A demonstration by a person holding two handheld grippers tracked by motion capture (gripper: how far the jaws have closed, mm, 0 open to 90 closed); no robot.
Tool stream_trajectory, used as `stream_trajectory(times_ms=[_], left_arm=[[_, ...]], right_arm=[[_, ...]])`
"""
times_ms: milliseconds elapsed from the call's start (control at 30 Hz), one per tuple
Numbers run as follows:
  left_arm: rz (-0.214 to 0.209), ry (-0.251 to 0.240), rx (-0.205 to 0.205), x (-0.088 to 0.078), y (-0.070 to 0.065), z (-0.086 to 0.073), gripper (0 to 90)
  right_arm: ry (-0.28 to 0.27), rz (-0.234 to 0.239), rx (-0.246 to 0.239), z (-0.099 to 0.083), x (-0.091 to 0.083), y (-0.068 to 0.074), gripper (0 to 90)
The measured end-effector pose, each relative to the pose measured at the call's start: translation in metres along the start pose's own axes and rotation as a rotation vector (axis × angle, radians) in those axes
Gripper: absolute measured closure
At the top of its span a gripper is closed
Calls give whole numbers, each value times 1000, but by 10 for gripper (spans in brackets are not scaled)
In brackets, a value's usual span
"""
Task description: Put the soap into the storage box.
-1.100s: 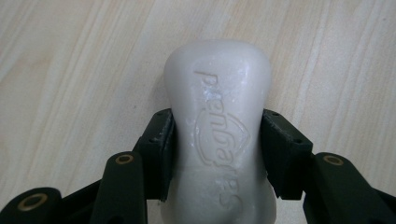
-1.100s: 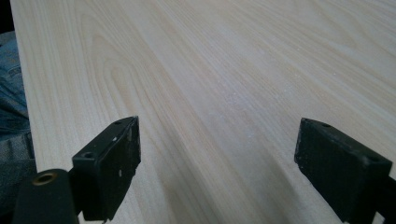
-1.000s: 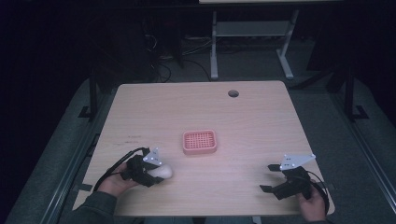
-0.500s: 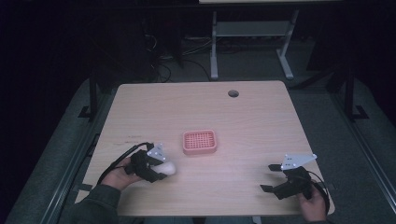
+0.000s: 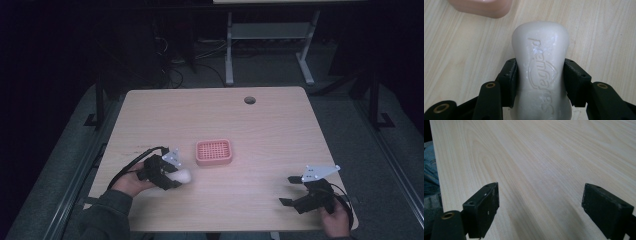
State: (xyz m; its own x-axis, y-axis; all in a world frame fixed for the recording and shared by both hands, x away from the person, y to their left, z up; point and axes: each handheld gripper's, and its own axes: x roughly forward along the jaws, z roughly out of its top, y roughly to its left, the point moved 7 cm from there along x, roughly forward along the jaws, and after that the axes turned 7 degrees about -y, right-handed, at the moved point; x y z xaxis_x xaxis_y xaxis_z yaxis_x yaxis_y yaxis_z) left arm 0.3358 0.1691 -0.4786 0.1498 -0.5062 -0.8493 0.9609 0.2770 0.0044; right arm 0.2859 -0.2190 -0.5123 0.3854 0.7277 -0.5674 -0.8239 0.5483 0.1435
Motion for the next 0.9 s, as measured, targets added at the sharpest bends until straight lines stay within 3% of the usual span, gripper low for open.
stream_trajectory(times_ms=[700,900], left_arm=[[-20,-15,16,3,10,20,491],[-28,-20,38,2,14,32,491]], right_arm=[[-5,4,-9,1,0,1,142],[-9,2,-7,1,-1,1,142]])
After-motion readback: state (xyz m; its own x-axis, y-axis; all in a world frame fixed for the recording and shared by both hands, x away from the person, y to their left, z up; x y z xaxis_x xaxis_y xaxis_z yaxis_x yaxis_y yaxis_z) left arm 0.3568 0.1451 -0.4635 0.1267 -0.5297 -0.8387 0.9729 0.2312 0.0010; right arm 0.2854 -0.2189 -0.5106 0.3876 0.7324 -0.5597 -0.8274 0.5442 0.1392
